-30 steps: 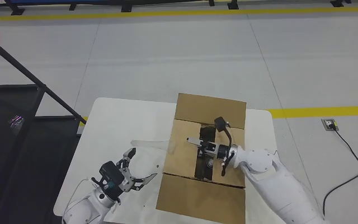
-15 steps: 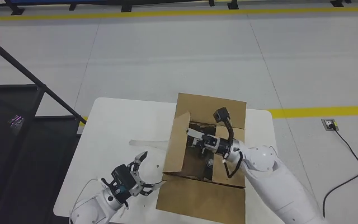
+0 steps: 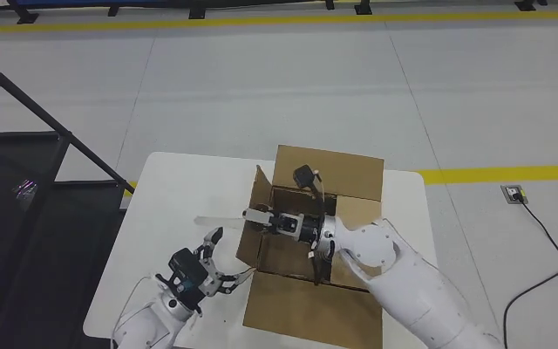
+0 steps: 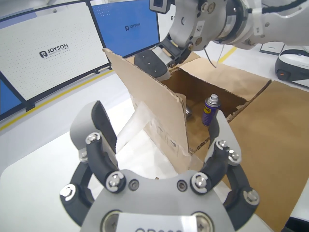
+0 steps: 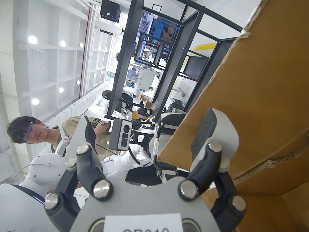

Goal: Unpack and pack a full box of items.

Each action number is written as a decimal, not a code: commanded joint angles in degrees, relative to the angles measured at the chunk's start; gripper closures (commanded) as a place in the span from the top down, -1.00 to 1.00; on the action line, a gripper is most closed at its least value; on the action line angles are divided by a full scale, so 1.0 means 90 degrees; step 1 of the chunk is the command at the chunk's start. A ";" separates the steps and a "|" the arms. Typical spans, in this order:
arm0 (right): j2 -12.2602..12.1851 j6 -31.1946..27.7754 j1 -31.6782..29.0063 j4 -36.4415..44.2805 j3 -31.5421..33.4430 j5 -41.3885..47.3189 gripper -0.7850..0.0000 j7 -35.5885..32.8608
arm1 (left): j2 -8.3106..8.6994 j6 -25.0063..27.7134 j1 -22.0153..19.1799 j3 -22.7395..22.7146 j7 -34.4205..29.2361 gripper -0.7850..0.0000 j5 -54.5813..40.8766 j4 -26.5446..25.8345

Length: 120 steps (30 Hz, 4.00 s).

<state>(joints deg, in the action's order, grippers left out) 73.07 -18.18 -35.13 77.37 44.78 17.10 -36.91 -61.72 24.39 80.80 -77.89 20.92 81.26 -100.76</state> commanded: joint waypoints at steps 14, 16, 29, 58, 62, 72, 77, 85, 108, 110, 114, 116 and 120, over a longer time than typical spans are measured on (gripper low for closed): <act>0.0390 -0.0491 0.0462 -0.0775 -0.0338 0.0285 1.00 -0.0462 | -0.0042 -0.0479 0.0047 -0.0400 -0.0179 1.00 -0.0633 0.0436; 0.0364 -0.0633 0.0391 -0.0693 -0.0216 0.0203 1.00 -0.0476 | -0.0040 -0.0452 0.0056 -0.0449 -0.0173 1.00 -0.0653 0.0565; -0.0111 -0.1746 -0.1315 0.1456 0.1239 -0.1642 1.00 0.0257 | -0.0058 -0.0299 -0.0099 -0.0521 -0.0301 1.00 -0.0743 0.1266; -0.0446 -0.2385 -0.3451 0.2996 0.3055 -0.3868 1.00 0.1961 | 0.0060 -0.0055 0.0690 -0.1596 0.0275 1.00 -0.0264 -0.0878; -0.0542 -0.2819 -0.3967 0.3424 0.3692 -0.3935 1.00 0.2124 | 0.0054 0.0278 0.0555 -0.1315 0.0015 1.00 -0.0258 -0.1357; -0.0636 -0.3435 -0.5254 0.4064 0.4891 -0.4068 1.00 0.2942 | -0.0070 0.0915 -0.0676 0.0281 -0.1018 1.00 -0.0175 -0.1215; -0.0636 -0.3435 -0.5254 0.4064 0.4891 -0.4068 1.00 0.2942 | -0.0070 0.0915 -0.0676 0.0281 -0.1018 1.00 -0.0175 -0.1215; -0.0636 -0.3435 -0.5254 0.4064 0.4891 -0.4068 1.00 0.2942 | -0.0070 0.0915 -0.0676 0.0281 -0.1018 1.00 -0.0175 -0.1215; -0.0693 -0.4068 -0.6020 0.4755 0.6116 -0.4196 1.00 0.3568 | -0.0679 0.1622 -0.3199 0.2545 -0.2760 1.00 -0.4686 0.1304; -0.0697 -0.4088 -0.6095 0.4763 0.6189 -0.4172 1.00 0.3581 | -0.0747 0.1564 -0.3439 0.2752 -0.3142 1.00 -0.4983 0.1573; -0.0705 -0.4080 -0.6172 0.4805 0.6253 -0.4141 1.00 0.3571 | -0.0843 0.1479 -0.3710 0.2970 -0.3519 1.00 -0.5345 0.1929; -0.0708 -0.4058 -0.6184 0.4837 0.6249 -0.4148 1.00 0.3544 | -0.0869 0.1405 -0.3747 0.2986 -0.3592 1.00 -0.5481 0.2090; -0.0712 -0.3990 -0.6142 0.4865 0.6181 -0.4160 1.00 0.3507 | -0.0900 0.1382 -0.3780 0.3006 -0.3773 1.00 -0.5614 0.2262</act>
<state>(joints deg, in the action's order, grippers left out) 66.68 -54.22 -90.59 121.14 100.63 -20.34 -5.26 -69.75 36.56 46.80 -50.92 -12.50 31.34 -80.67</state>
